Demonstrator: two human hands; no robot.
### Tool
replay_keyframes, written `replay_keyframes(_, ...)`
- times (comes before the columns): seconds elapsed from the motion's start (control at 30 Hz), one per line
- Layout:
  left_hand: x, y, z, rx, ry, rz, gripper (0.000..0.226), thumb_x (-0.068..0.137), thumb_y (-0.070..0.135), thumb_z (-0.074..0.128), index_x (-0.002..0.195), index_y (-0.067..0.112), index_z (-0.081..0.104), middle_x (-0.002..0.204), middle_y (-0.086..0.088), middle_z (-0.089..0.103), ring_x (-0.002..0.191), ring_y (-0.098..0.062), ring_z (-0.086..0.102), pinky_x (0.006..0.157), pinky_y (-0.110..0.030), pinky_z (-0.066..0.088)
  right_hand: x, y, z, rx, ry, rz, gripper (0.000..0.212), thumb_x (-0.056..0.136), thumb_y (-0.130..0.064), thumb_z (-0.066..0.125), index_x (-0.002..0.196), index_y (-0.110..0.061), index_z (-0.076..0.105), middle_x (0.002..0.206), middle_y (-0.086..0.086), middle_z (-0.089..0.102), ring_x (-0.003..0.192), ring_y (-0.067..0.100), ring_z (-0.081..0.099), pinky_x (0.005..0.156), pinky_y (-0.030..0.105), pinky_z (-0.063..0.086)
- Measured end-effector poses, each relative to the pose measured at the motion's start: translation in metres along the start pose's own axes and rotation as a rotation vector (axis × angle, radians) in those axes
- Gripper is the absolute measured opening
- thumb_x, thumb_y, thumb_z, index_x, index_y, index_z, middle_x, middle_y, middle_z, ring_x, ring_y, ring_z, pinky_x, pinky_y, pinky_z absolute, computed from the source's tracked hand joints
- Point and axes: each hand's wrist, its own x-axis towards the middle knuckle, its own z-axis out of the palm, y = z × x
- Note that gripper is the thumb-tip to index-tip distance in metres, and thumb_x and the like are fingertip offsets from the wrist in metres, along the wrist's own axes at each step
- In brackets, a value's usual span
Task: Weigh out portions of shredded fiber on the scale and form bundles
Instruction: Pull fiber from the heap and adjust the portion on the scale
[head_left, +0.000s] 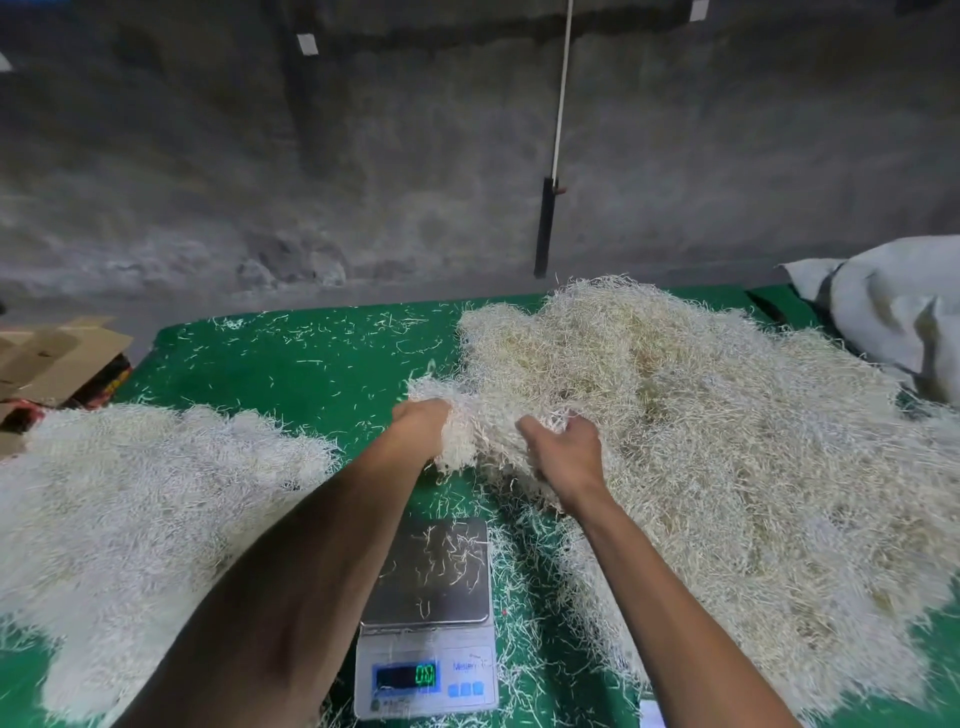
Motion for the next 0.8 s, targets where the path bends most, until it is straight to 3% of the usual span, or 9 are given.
replay_keyframes(0.07, 0.003, -0.003, -0.003, -0.055, -0.092, -0.028, 0.049, 0.095, -0.003, 0.056, 0.142, 0.005, 0.042, 0.089, -0.002, 0.049, 0.073, -0.013, 0.052, 0.057, -0.022, 0.044, 0.002, 0.003, -0.006, -0.001, 0.001, 0.009, 0.052, 0.090, -0.034, 0.072, 0.129, -0.010, 0.049, 0.044, -0.002, 0.050, 0.034, 0.011, 0.045, 0.056, 0.034, 0.061)
replay_keyframes(0.2, -0.002, -0.007, 0.005, 0.017, -0.154, -0.038, 0.068, 0.093, -0.005, 0.055, 0.154, 0.009, 0.029, 0.091, 0.000, 0.043, 0.070, -0.012, 0.048, 0.049, -0.022, 0.036, 0.007, 0.019, -0.015, -0.010, 0.037, 0.043, 0.078, 0.082, -0.034, 0.078, 0.142, 0.003, 0.044, 0.039, -0.004, 0.047, 0.033, 0.010, 0.043, 0.048, 0.022, 0.050)
replay_keyframes(0.27, -0.007, -0.013, 0.003, -0.017, -0.162, 0.010, 0.067, 0.091, -0.004, 0.061, 0.151, 0.010, 0.033, 0.088, 0.001, 0.042, 0.070, -0.011, 0.048, 0.048, -0.022, 0.036, 0.013, 0.032, -0.027, 0.075, 0.069, 0.120, 0.070, 0.074, -0.038, 0.084, 0.126, -0.004, 0.052, 0.041, -0.003, 0.040, 0.033, 0.012, 0.040, 0.056, 0.027, 0.049)
replay_keyframes(0.37, -0.012, -0.014, 0.002, -0.042, -0.161, 0.025, 0.067, 0.093, -0.002, 0.064, 0.151, 0.012, 0.033, 0.083, 0.004, 0.036, 0.068, -0.009, 0.043, 0.047, -0.022, 0.033, 0.023, 0.043, -0.040, 0.136, 0.139, 0.209, 0.041, 0.088, -0.033, 0.076, 0.112, -0.012, 0.049, 0.044, -0.002, 0.037, 0.034, 0.013, 0.037, 0.064, 0.032, 0.053)
replay_keyframes(0.47, -0.010, -0.019, -0.007, 0.080, -0.104, 0.063, 0.067, 0.093, 0.000, 0.065, 0.150, 0.011, 0.031, 0.090, -0.001, 0.042, 0.072, -0.011, 0.045, 0.053, -0.023, 0.042, 0.029, 0.051, -0.058, 0.107, 0.263, 0.220, 0.039, 0.091, -0.024, 0.075, 0.115, -0.018, 0.044, 0.052, -0.001, 0.042, 0.038, 0.014, 0.039, 0.045, 0.028, 0.046)
replay_keyframes(0.53, -0.001, -0.031, -0.031, 0.070, -0.051, 0.048, 0.072, 0.090, -0.002, 0.068, 0.149, 0.011, 0.030, 0.111, -0.012, 0.051, 0.081, -0.018, 0.049, 0.073, -0.031, 0.055, 0.027, 0.069, -0.089, -0.092, 0.410, 0.201, 0.028, 0.092, -0.021, 0.075, 0.086, -0.014, 0.049, 0.054, -0.002, 0.042, 0.040, 0.012, 0.037, 0.038, 0.022, 0.035)
replay_keyframes(0.6, 0.002, -0.038, -0.051, -0.035, 0.012, -0.015, 0.075, 0.088, -0.006, 0.067, 0.151, 0.011, 0.030, 0.125, -0.019, 0.051, 0.084, -0.019, 0.048, 0.084, -0.034, 0.057, 0.025, 0.090, -0.115, -0.309, 0.469, 0.145, 0.038, 0.093, -0.025, 0.075, 0.072, -0.015, 0.046, 0.057, -0.002, 0.042, 0.042, 0.010, 0.037, 0.036, 0.016, 0.029)
replay_keyframes(0.7, -0.019, -0.021, -0.045, -0.191, -0.074, -0.008, 0.069, 0.094, -0.009, 0.057, 0.154, 0.009, 0.028, 0.134, -0.022, 0.050, 0.071, -0.012, 0.041, 0.049, -0.022, 0.048, 0.017, 0.085, -0.100, -0.387, 0.232, -0.040, 0.034, 0.094, -0.046, 0.069, 0.083, -0.020, 0.049, 0.059, -0.004, 0.048, 0.033, -0.002, 0.043, 0.034, 0.010, 0.029)
replay_keyframes(0.8, -0.025, -0.012, -0.016, -0.324, -0.146, -0.066, 0.065, 0.089, -0.009, 0.062, 0.145, 0.009, 0.035, 0.106, -0.009, 0.054, 0.076, -0.012, 0.046, 0.053, -0.021, 0.035, 0.017, 0.059, -0.066, -0.781, 0.029, -0.165, 0.044, 0.099, -0.061, 0.050, 0.102, -0.017, 0.049, 0.072, -0.004, 0.052, 0.057, 0.006, 0.051, 0.051, 0.020, 0.042)
